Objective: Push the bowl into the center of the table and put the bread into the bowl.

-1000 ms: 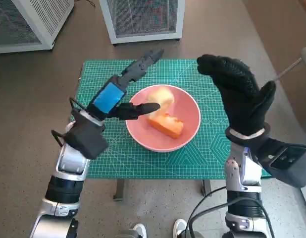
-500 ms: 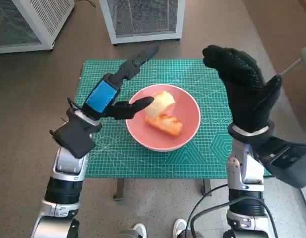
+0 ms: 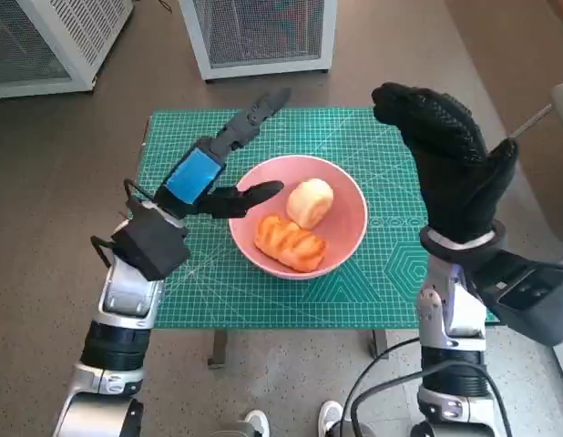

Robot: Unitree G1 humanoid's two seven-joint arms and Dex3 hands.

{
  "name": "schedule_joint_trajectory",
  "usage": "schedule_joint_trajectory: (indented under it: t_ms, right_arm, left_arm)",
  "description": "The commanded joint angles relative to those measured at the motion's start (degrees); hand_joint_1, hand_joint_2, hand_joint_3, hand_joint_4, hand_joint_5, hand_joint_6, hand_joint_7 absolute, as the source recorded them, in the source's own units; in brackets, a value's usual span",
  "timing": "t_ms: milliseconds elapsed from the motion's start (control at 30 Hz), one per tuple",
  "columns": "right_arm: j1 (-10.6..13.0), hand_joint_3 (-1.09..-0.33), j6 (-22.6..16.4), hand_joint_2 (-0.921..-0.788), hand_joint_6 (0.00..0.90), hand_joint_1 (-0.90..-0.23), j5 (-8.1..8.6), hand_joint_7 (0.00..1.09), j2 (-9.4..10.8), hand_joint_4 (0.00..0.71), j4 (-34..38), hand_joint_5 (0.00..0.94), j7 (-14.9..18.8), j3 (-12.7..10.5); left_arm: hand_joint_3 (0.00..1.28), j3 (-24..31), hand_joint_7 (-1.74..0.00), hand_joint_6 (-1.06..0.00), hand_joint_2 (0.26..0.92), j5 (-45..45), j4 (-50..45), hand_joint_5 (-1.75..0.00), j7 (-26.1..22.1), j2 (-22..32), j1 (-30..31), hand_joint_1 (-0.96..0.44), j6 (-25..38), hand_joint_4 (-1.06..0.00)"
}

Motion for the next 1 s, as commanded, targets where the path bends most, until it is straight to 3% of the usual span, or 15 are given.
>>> schedule_joint_trajectory:
  t_ms: [33, 100, 233, 400, 667, 1000]
  right_arm:
    - [0.49, -0.470, 0.44, -0.921, 0.083, -0.522, -0.37, 0.56, -0.71, 0.313, -0.59, 0.008, -0.14, 0.04]
    - [0.26, -0.475, 0.48, -0.921, 0.077, -0.522, -0.62, 0.55, -0.80, 0.312, -0.84, 0.006, -0.41, 0.06]
    - [-0.50, -0.497, 0.35, -0.921, 0.065, -0.516, -1.50, 0.54, -0.96, 0.306, -1.11, 0.002, -1.16, 0.09]
    - [-1.78, -0.545, -0.16, -0.921, 0.053, -0.506, -3.12, 0.54, -1.17, 0.281, -0.80, 0.001, -2.23, 0.23]
    - [-4.34, -0.570, -0.66, -0.921, 0.050, -0.500, -4.17, 0.55, -1.44, 0.253, 2.20, 0.000, -2.90, 0.24]
    - [-4.61, -0.571, -0.43, -0.921, 0.045, -0.503, -4.45, 0.57, -1.89, 0.241, 2.52, 0.000, -3.81, 0.31]
  left_arm:
    - [0.40, 1.90, -0.08, -0.15, 0.921, -4.84, -2.36, 0.00, -0.42, -2.35, 0.35, -0.71, -1.67, -0.01]
    - [0.42, 2.62, -0.08, -0.14, 0.921, -7.63, -3.40, 0.00, -0.86, -3.59, 0.62, -0.71, -1.41, -0.01]
    - [0.46, 4.02, -0.31, -0.03, 0.921, -14.48, -5.38, 0.00, -2.71, -6.48, 1.46, -0.71, -0.90, 0.00]
    - [0.45, 5.05, -0.39, 0.00, 0.921, -19.92, -6.02, 0.00, -5.41, -9.04, 2.42, -0.67, -3.09, 0.00]
    - [0.45, 5.75, -0.44, 0.00, 0.921, -19.83, -4.45, -0.01, -7.45, -9.88, 2.69, -0.70, -8.40, -0.02]
    - [0.44, 6.21, -0.48, 0.00, 0.921, -20.92, -4.64, -0.02, -9.08, -9.97, 3.13, -0.69, -8.71, -0.04]
